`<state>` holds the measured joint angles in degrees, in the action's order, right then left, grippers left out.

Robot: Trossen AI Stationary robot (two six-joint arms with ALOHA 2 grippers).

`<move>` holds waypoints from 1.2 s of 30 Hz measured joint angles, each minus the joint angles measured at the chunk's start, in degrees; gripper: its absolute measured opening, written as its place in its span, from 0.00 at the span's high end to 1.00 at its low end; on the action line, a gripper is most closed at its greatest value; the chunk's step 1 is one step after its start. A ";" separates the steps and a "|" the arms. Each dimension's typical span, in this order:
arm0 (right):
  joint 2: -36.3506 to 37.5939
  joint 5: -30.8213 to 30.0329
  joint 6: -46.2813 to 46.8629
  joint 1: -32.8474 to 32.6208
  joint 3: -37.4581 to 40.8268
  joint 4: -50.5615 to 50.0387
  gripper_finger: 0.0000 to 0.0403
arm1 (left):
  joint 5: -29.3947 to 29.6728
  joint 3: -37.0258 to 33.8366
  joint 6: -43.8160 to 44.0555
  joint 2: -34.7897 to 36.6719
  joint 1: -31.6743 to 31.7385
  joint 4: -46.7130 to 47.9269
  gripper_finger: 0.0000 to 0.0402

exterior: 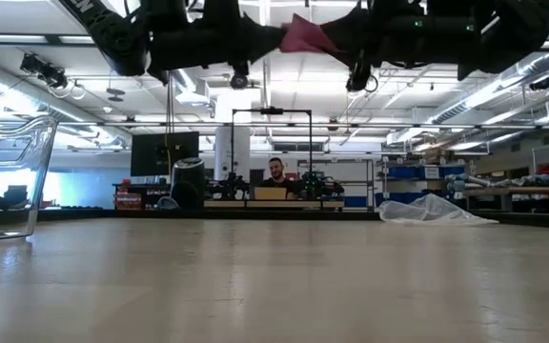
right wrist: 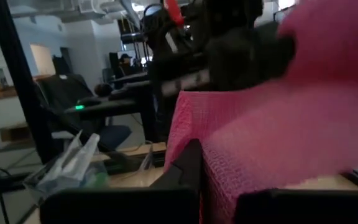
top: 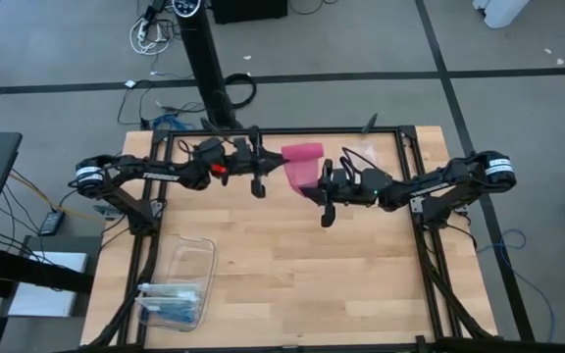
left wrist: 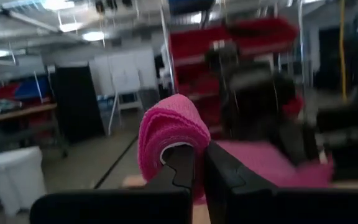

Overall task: Roll bandage
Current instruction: Roll the pink bandage

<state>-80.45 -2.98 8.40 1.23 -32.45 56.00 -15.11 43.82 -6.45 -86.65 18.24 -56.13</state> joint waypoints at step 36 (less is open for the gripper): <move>6.56 -0.66 10.65 -9.03 -0.04 -10.92 0.99 | -0.55 -0.01 -7.88 2.26 -5.53 9.20 0.95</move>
<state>-73.89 -3.64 19.05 -7.80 -32.49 45.08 -15.66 43.81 -14.33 -84.40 12.71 -46.92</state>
